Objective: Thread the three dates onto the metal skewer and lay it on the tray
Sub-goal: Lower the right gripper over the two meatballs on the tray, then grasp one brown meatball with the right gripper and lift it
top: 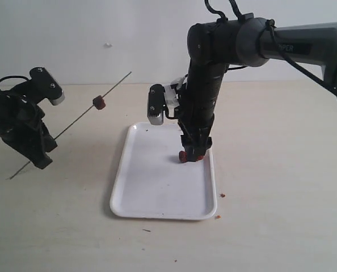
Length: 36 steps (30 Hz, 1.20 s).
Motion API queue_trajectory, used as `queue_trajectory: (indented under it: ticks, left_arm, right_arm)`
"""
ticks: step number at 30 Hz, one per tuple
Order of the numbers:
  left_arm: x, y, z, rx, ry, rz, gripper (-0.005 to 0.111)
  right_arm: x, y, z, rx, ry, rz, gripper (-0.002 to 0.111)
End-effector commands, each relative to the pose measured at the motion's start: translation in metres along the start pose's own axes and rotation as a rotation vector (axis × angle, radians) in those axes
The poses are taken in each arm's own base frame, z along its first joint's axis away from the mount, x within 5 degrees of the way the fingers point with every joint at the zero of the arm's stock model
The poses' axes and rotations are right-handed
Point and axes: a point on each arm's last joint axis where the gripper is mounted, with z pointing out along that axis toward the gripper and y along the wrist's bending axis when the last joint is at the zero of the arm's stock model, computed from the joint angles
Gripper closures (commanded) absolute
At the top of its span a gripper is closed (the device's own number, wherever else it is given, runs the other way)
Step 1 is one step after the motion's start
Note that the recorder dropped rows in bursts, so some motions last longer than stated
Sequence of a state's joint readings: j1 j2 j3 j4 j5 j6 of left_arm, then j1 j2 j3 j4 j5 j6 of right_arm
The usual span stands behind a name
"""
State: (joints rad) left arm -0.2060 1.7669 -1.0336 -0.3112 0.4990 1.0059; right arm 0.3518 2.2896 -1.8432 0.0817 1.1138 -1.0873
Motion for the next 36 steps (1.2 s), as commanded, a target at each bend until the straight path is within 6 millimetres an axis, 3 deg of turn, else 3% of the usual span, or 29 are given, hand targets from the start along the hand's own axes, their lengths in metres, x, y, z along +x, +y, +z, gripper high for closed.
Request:
queue_trajectory:
  ticks: [1, 4, 12, 18, 21, 25, 27, 31, 36]
  left_arm:
    - [0.008, 0.014, -0.007, -0.036, -0.003, -0.105, 0.107]
    - [0.011, 0.017, -0.007, -0.04, -0.003, -0.121, 0.107]
    - [0.012, 0.018, -0.008, -0.04, -0.009, -0.141, 0.107]
    - [0.012, 0.018, -0.008, -0.039, -0.011, -0.144, 0.107]
    - [0.012, 0.018, -0.008, -0.039, -0.011, -0.144, 0.107]
    - [0.012, 0.018, -0.008, -0.039, -0.012, -0.146, 0.107]
    - [0.012, 0.019, -0.008, -0.044, -0.015, -0.146, 0.107]
    - [0.01, 0.021, -0.008, -0.067, -0.032, -0.15, 0.107]
    - [0.01, 0.022, -0.008, -0.083, -0.041, -0.148, 0.107]
  right_arm:
    - [-0.003, 0.001, 0.005, -0.028, -0.044, 0.019, 0.042]
    - [-0.004, 0.002, 0.005, -0.036, -0.058, 0.068, 0.042]
    - [-0.001, -0.001, 0.005, -0.01, -0.017, 0.405, 0.042]
    - [0.014, -0.003, 0.004, 0.047, 0.132, 0.382, 0.042]
    - [0.014, -0.003, 0.004, 0.034, 0.143, 0.156, 0.042]
    - [0.018, -0.005, 0.004, -0.006, 0.187, -0.517, 0.042]
    - [0.019, -0.006, 0.003, -0.013, 0.206, -0.684, 0.042]
    - [0.012, -0.008, 0.004, 0.012, 0.141, -0.933, 0.042]
    - [0.005, -0.006, 0.005, 0.027, 0.069, -1.05, 0.047]
